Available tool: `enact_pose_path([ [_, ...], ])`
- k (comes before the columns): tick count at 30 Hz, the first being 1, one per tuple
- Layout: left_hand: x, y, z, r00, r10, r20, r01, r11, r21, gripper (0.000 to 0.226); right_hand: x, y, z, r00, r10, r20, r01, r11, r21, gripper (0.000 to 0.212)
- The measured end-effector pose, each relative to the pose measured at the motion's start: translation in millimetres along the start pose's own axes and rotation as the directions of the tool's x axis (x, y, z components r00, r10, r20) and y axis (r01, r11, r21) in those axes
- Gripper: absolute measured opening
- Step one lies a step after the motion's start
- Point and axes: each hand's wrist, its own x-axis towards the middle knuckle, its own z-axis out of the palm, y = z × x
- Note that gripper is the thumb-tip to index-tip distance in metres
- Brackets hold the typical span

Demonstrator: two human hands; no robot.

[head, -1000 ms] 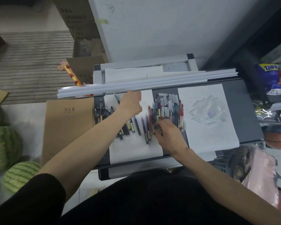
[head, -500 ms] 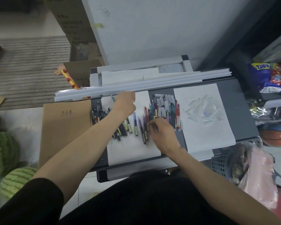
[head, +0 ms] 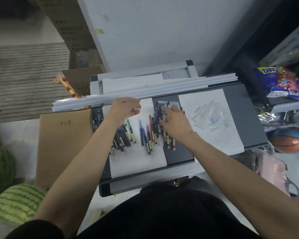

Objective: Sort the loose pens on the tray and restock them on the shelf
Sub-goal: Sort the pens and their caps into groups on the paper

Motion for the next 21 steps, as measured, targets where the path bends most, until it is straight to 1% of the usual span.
enact_pose_path([
  [1, -5, -1, -1, 0.997, -0.076, 0.025, 0.078, 0.987, -0.143, 0.023, 1, -3, -1, 1.0, -0.003, 0.01, 0.003, 0.999, -0.033, 0.048],
  [3, -12, -7, -4, 0.979, -0.196, 0.049, 0.202, 0.934, -0.294, 0.023, 2, -7, -1, 1.0, 0.009, 0.022, -0.008, 0.997, -0.071, 0.044],
  [6, -22, -19, -7, 0.957, -0.286, 0.043, 0.28, 0.88, -0.383, 0.021, 6, -7, 0, 1.0, 0.019, 0.022, -0.017, 0.998, -0.066, 0.044],
  [8, -27, -26, -8, 0.947, -0.321, 0.019, 0.297, 0.85, -0.436, 0.021, 7, -5, 1, 1.0, 0.028, 0.001, -0.028, 1.0, 0.012, 0.04],
  [9, -30, -29, -8, 0.942, -0.335, 0.015, 0.305, 0.837, -0.455, 0.022, 7, -3, 0, 0.998, 0.057, -0.015, -0.056, 0.996, 0.068, 0.037],
  [11, -32, -33, -7, 0.935, -0.354, 0.028, 0.326, 0.826, -0.46, 0.018, 6, 3, 0, 0.988, 0.146, -0.045, -0.135, 0.972, 0.194, 0.032],
  [13, -33, -36, -3, 0.935, -0.354, 0.032, 0.331, 0.834, -0.441, 0.012, 4, 8, 0, 0.981, 0.183, -0.059, -0.163, 0.955, 0.246, 0.027],
  [15, -34, -38, 3, 0.938, -0.347, 0.016, 0.323, 0.856, -0.404, 0.006, 2, 10, 1, 0.989, 0.136, -0.058, -0.122, 0.972, 0.201, 0.023],
  [16, -33, -39, 7, 0.938, -0.346, 0.011, 0.324, 0.867, -0.378, 0.008, 2, 11, 2, 0.993, 0.104, -0.054, -0.094, 0.981, 0.167, 0.023],
  [19, -31, -45, 16, 0.934, -0.358, 0.023, 0.348, 0.888, -0.302, 0.023, 1, 9, 4, 0.998, 0.036, -0.041, -0.033, 0.995, 0.092, 0.028],
  [21, -33, -52, 22, 0.939, -0.343, -0.019, 0.334, 0.925, -0.178, 0.032, 3, 8, 5, 1.0, 0.007, -0.026, -0.005, 0.999, 0.044, 0.031],
])
